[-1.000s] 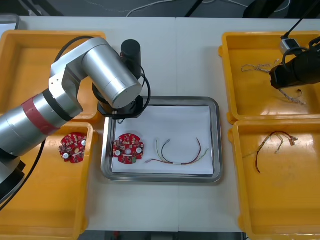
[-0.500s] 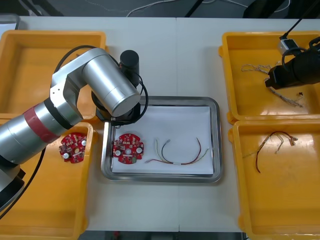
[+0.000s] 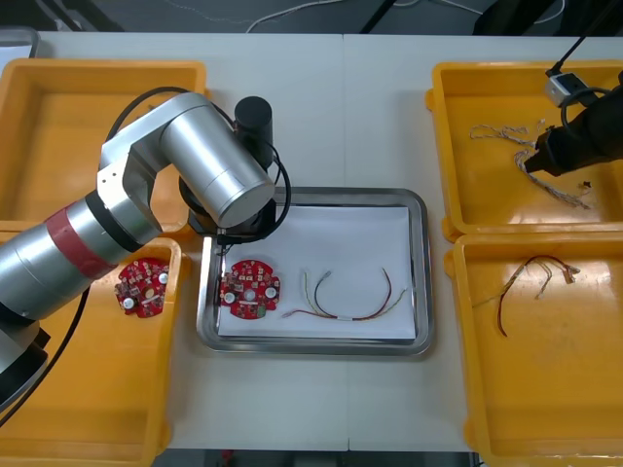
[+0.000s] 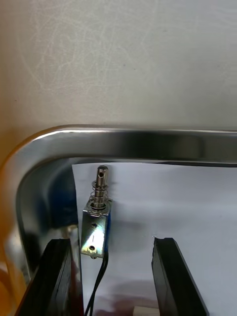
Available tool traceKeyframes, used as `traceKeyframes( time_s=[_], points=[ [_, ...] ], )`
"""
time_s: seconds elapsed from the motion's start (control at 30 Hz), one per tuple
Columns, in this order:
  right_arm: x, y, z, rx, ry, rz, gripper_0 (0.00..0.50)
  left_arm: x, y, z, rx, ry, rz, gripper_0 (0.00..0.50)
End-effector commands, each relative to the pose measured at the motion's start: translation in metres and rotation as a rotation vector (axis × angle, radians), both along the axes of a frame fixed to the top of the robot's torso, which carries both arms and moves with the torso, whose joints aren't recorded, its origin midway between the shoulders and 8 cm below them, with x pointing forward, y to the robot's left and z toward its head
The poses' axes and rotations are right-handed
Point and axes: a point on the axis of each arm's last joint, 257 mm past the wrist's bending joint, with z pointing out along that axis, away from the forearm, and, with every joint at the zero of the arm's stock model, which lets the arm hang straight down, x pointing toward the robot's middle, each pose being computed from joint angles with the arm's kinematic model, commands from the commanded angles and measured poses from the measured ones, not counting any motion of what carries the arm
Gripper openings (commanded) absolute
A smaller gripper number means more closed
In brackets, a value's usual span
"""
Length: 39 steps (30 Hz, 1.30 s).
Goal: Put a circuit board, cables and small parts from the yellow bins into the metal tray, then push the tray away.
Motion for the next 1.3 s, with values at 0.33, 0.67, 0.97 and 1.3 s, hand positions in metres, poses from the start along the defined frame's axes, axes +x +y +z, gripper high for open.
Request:
traceKeyframes(
  time_s=[0.33,0.67,0.97,1.3],
  points=[
    [-0.013,-0.049,0.047,-0.198,-0.027,0.175,0.500,-0.024,-0.015,0.064,-0.062,0.027,-0.095,0.500],
    [-0.013,-0.050,0.049,-0.256,-0.035,0.253,0.500,-0.034,0.023,0.129,-0.096,0.050,-0.087,0.500],
    [-0.015,-0.046,0.032,-0.308,-0.017,0.371,0.500,-0.014,0.079,0.168,-0.067,-0.008,-0.097,0.500],
    [-0.004,-0.037,0.009,-0.302,-0.022,0.366,0.500,0.014,0.138,0.182,-0.005,-0.044,-0.035,0.500]
  ],
)
